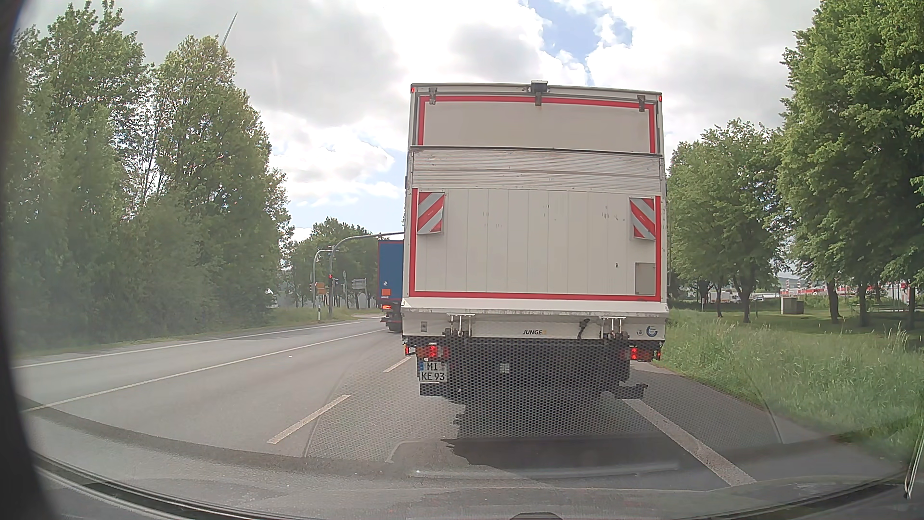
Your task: Follow the waypoints while adhering to traffic rules and regulations
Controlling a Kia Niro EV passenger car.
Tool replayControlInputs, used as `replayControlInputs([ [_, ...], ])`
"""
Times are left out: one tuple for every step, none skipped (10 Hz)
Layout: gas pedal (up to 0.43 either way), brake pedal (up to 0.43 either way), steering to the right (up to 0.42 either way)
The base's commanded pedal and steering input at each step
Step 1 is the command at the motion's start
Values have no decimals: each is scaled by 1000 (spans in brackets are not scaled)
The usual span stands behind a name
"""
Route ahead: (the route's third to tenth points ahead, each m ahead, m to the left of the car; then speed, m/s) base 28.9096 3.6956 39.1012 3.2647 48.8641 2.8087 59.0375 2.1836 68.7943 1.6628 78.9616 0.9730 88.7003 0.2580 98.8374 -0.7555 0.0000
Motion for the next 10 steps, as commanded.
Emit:
replayControlInputs([
  [0,0,0],
  [0,0,0],
  [0,0,0],
  [0,0,0],
  [0,0,0],
  [0,0,0],
  [0,0,0],
  [0,0,0],
  [0,0,0],
  [0,0,0],
])
